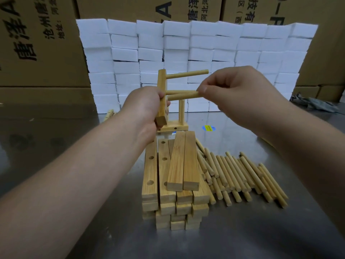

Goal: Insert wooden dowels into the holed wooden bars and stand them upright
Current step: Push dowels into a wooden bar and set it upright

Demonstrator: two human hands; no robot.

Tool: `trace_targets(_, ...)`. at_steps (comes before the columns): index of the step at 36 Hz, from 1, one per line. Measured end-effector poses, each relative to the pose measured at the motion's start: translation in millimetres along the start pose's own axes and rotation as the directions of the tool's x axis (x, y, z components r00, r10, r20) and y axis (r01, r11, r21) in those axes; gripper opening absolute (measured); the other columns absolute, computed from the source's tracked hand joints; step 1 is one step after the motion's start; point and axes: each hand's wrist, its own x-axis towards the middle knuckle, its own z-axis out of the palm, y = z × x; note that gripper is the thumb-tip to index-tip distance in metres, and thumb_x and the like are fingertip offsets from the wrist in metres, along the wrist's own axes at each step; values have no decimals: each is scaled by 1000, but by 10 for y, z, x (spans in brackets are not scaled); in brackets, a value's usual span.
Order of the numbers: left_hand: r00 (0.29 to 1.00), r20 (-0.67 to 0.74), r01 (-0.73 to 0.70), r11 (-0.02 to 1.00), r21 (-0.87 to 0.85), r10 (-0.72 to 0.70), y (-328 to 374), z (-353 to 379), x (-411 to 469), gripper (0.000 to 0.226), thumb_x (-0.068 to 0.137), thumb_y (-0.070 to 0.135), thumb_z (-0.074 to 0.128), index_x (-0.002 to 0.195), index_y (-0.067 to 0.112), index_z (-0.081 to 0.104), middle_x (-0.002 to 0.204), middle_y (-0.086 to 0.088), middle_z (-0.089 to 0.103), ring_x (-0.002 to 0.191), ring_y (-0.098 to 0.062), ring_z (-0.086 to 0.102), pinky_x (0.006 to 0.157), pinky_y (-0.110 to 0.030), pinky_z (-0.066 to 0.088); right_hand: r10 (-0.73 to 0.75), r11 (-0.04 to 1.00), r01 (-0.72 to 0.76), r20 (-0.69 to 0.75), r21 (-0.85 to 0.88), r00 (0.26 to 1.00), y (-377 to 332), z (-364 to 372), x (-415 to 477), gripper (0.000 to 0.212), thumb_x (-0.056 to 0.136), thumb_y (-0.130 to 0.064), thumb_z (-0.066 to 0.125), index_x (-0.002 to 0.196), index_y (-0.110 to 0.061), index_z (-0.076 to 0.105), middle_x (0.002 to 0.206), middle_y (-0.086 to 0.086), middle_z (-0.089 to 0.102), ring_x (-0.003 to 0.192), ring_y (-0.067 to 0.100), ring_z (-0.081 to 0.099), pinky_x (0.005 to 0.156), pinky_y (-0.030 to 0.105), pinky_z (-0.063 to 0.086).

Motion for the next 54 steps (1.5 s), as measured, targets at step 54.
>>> trace_targets(54, 998, -56, 3, 978, -210, -15, 0, 65, -70, 21, 92, 15, 46, 75, 10, 57, 71, -5, 61, 57, -12, 51, 53, -20, 44, -227, 947, 249, 124, -206, 966, 129, 223, -90, 18, 90, -27, 57, 93, -17, 71, 83, 5, 67, 80, 11, 53, 68, 33, 44)
